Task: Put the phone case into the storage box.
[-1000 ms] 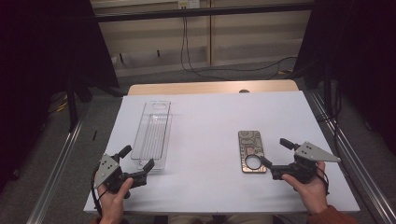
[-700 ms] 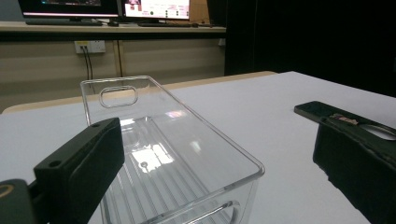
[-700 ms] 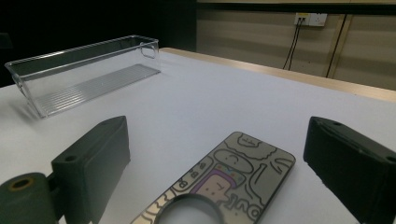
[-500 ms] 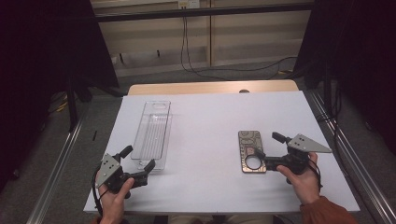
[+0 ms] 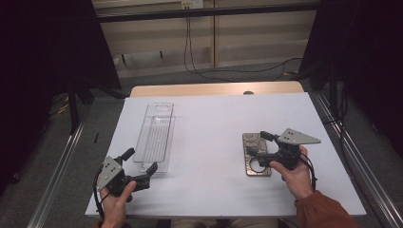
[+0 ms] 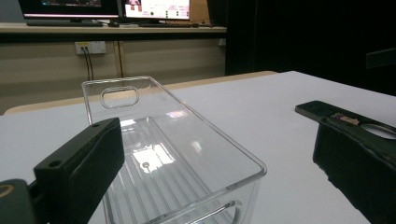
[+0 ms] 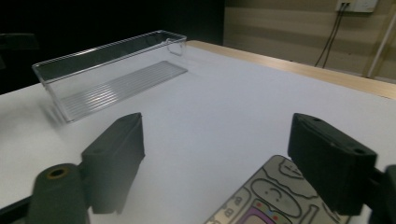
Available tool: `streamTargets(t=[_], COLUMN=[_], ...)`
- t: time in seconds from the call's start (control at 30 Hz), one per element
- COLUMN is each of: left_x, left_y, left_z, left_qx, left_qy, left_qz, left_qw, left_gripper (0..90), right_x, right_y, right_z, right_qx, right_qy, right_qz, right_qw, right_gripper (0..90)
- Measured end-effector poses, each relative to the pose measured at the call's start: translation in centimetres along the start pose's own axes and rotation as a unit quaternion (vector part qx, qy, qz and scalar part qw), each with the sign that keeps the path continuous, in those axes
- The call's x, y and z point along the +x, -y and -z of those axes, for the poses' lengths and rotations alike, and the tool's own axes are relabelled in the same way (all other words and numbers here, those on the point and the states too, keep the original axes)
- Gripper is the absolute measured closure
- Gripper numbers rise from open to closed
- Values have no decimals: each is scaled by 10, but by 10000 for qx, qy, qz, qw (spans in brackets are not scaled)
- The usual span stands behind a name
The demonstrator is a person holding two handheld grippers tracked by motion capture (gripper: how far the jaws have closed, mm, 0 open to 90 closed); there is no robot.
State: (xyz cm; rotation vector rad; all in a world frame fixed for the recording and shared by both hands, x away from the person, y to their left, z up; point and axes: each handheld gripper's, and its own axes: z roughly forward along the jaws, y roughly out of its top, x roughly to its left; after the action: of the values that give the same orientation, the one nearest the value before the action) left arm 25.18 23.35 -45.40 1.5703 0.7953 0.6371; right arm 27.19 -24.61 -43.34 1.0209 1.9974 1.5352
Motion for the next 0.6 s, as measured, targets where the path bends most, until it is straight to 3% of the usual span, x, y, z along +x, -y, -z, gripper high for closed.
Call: streamTargets(t=[0.33, 0.4, 0.43, 0.6], left_x=[1, 0, 1, 1], left_y=[0, 0, 0, 0], left_z=[1, 0, 1, 0], left_qx=[15, 10, 9, -3], left_qy=[1, 11, 8, 1], left_qz=[-33, -12, -13, -20], left_qw=[10000, 10000, 10000, 10000], left_gripper=[21, 21, 21, 21], right_x=[1, 1, 1, -1], right_y=[-6, -7, -8, -7], right_z=[-12, -14, -16, -19], right_qx=[431, 493, 610, 767], right_qy=[-383, -453, -555, -667], right_qz=[19, 22, -28, -89], right_qw=[9983, 9978, 9966, 9948], right_gripper=[455, 506, 577, 687])
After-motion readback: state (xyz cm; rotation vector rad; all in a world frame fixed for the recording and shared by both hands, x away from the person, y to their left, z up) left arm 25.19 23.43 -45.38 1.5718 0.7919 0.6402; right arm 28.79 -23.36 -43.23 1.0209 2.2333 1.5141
